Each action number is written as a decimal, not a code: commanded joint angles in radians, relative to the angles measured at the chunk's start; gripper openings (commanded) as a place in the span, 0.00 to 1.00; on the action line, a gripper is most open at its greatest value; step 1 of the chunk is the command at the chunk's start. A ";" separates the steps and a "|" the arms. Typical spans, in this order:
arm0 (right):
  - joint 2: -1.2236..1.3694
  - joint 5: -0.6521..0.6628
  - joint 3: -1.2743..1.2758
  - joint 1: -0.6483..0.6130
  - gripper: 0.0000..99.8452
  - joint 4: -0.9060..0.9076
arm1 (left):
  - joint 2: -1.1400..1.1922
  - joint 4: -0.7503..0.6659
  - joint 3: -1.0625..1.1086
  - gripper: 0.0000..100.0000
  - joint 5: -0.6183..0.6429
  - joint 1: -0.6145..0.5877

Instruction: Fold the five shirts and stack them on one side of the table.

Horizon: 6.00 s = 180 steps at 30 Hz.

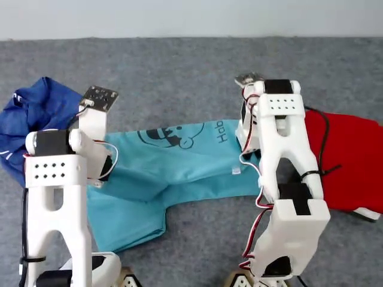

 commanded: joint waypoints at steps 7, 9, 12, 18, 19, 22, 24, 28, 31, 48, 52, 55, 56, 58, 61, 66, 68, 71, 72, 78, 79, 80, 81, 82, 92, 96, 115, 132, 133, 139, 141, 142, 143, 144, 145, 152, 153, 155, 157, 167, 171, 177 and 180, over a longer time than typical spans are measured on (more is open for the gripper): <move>-0.062 -0.017 0.071 -0.001 0.01 0.007 | -0.028 0.025 -0.002 0.01 -0.041 -0.006; -0.058 -0.017 0.075 -0.001 0.01 0.005 | -0.029 0.025 0.010 0.01 -0.052 -0.006; -0.051 -0.017 0.077 0.001 0.01 0.005 | -0.029 0.025 0.033 0.01 -0.068 -0.006; -0.050 -0.017 0.091 0.001 0.01 0.004 | -0.092 0.025 0.053 0.01 -0.095 -0.005; -0.050 -0.017 0.100 0.001 0.01 0.002 | -0.106 0.025 0.071 0.01 -0.098 -0.003; -0.058 -0.017 0.140 0.001 0.01 -0.013 | -0.149 0.025 0.127 0.01 -0.133 -0.006; -0.059 -0.017 0.147 0.001 0.01 -0.012 | -0.183 0.025 0.148 0.01 -0.137 -0.006; -0.059 -0.017 0.150 0.007 0.01 -0.013 | -0.229 0.025 0.176 0.01 -0.138 -0.006; -0.051 -0.017 0.150 0.035 0.01 -0.016 | -0.252 0.025 0.208 0.01 -0.166 -0.006; -0.051 -0.014 0.265 0.062 0.03 -0.088 | -0.267 0.025 0.231 0.01 -0.172 -0.006; -0.051 -0.014 0.265 0.064 0.09 -0.082 | -0.267 0.025 0.231 0.02 -0.172 -0.006; -0.051 -0.012 0.267 0.065 0.15 -0.079 | -0.267 0.025 0.231 0.02 -0.172 -0.006; -0.051 -0.012 0.267 0.065 0.16 -0.077 | -0.267 0.025 0.231 0.03 -0.172 -0.006; -0.051 -0.011 0.269 0.062 0.18 -0.074 | -0.267 0.025 0.231 0.07 -0.172 -0.006; -0.051 -0.008 0.265 0.062 0.20 -0.051 | -0.269 0.025 0.232 0.12 -0.170 -0.006; -0.061 -0.008 0.244 0.065 0.20 -0.033 | -0.269 0.025 0.237 0.12 -0.169 -0.006; -0.061 -0.008 0.222 0.062 0.20 -0.012 | -0.269 0.025 0.252 0.12 -0.170 -0.006; -0.059 -0.008 0.199 0.068 0.20 -0.001 | -0.269 0.023 0.262 0.12 -0.170 -0.006; -0.059 -0.008 0.193 0.071 0.20 -0.002 | -0.269 0.021 0.255 0.12 -0.169 -0.006; -0.051 -0.014 0.123 0.090 0.20 -0.033 | -0.261 -0.069 0.229 0.12 -0.166 -0.006; -0.051 -0.015 0.109 0.088 0.20 -0.053 | -0.259 -0.089 0.232 0.12 -0.166 -0.006; -0.051 -0.015 0.100 0.087 0.20 -0.077 | -0.259 -0.104 0.234 0.12 -0.157 -0.006; -0.051 -0.017 0.097 0.087 0.20 -0.104 | -0.259 -0.117 0.236 0.13 -0.133 -0.006; -0.050 -0.017 0.098 0.087 0.20 -0.133 | -0.259 -0.124 0.237 0.13 -0.110 -0.006; 0.054 -0.069 0.124 -0.018 0.20 -0.288 | -0.259 -0.120 0.237 0.13 -0.077 -0.006; 0.182 -0.072 0.086 -0.019 0.19 -0.303 | -0.259 -0.095 0.237 0.13 -0.077 -0.006; 0.309 -0.063 0.037 -0.012 0.01 -0.225 | -0.261 -0.095 0.239 0.13 -0.077 -0.006; 0.297 -0.064 -0.180 0.177 0.01 -0.219 | -0.261 -0.081 0.239 0.13 -0.077 -0.006; 0.294 -0.064 -0.183 0.183 0.01 -0.219 | -0.261 -0.081 0.239 0.13 -0.077 -0.006; 0.298 -0.063 -0.218 0.200 0.02 -0.219 | -0.261 -0.081 0.269 0.13 -0.081 0.002; 0.298 -0.061 -0.219 0.197 0.04 -0.194 | -0.259 -0.089 0.312 0.13 -0.087 0.003; 0.298 -0.061 -0.222 0.196 0.08 -0.170 | -0.259 -0.089 0.329 0.13 -0.110 0.003; 0.297 -0.061 -0.222 0.193 0.12 -0.147 | -0.259 -0.089 0.346 0.13 -0.140 0.003; 0.297 -0.057 -0.222 0.191 0.17 -0.120 | -0.259 -0.089 0.361 0.13 -0.161 0.003; 0.297 -0.035 -0.222 0.189 0.21 -0.097 | -0.259 -0.089 0.378 0.13 -0.176 0.003; 0.255 0.018 -0.305 0.182 0.28 0.025 | -0.261 -0.183 0.460 0.13 -0.247 0.005; 0.245 0.018 -0.339 0.182 0.28 0.045 | -0.261 -0.216 0.490 0.13 -0.269 0.003; 0.228 0.018 -0.404 0.182 0.28 0.090 | -0.261 -0.278 0.565 0.13 -0.319 0.006; 0.216 0.018 -0.442 0.186 0.28 0.117 | -0.264 -0.331 0.657 0.12 -0.379 0.009; 0.214 0.018 -0.440 0.182 0.28 0.120 | -0.267 -0.419 0.803 0.06 -0.411 0.227; 0.214 0.018 -0.425 0.183 0.28 0.120 | -0.267 -0.417 0.802 0.06 -0.411 0.249; 0.214 0.018 -0.354 0.188 0.28 0.119 | -0.267 -0.377 0.773 0.06 -0.413 0.250; 0.214 0.018 -0.324 0.188 0.28 0.119 | -0.267 -0.365 0.742 0.06 -0.413 0.250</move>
